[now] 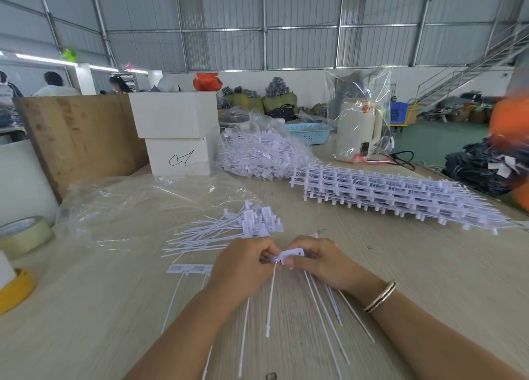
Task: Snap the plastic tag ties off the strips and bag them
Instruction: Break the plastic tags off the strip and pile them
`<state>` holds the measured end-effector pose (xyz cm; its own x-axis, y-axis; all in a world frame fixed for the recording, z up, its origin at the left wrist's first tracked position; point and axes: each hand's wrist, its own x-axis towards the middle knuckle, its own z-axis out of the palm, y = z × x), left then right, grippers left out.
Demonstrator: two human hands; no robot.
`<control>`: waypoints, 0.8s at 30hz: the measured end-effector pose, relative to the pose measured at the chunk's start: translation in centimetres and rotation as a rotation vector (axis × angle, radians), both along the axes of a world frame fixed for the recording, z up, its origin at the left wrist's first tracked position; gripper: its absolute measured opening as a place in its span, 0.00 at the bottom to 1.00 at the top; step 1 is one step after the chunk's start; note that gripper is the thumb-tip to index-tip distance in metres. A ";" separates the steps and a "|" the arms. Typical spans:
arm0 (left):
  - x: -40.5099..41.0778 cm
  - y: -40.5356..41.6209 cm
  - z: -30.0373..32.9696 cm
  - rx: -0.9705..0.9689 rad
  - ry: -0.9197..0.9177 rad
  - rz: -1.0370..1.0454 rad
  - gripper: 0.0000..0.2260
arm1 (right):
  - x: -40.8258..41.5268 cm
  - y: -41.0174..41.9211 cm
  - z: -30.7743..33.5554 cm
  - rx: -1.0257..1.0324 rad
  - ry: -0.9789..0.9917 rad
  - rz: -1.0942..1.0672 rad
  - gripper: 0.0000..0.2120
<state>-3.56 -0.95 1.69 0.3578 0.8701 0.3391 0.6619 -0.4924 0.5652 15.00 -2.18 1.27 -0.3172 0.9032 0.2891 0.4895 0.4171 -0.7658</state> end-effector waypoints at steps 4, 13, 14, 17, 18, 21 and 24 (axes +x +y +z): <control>0.1 0.2 -0.1 -0.141 -0.142 -0.035 0.04 | 0.2 0.3 -0.3 0.010 0.018 0.003 0.04; 0.2 -0.1 -0.1 -0.164 -0.221 -0.101 0.04 | 0.4 0.4 -0.4 -0.020 0.130 -0.003 0.07; 0.2 -0.1 -0.1 -0.172 -0.237 -0.114 0.04 | 0.4 0.4 -0.3 -0.034 0.161 0.000 0.07; 0.3 0.1 0.0 -0.201 -0.299 -0.157 0.06 | 0.5 0.2 0.0 -0.069 0.222 0.045 0.07; 0.3 0.1 0.1 -0.217 -0.323 -0.172 0.06 | 0.4 0.1 0.1 -0.080 0.240 0.070 0.07; 0.3 0.2 0.4 -0.329 -0.452 -0.201 0.07 | 0.5 0.1 0.1 -0.092 0.390 0.059 0.06; -0.1 0.1 0.5 -0.389 -0.502 -0.185 0.08 | 1.4 0.3 0.0 -0.117 0.565 -0.062 0.04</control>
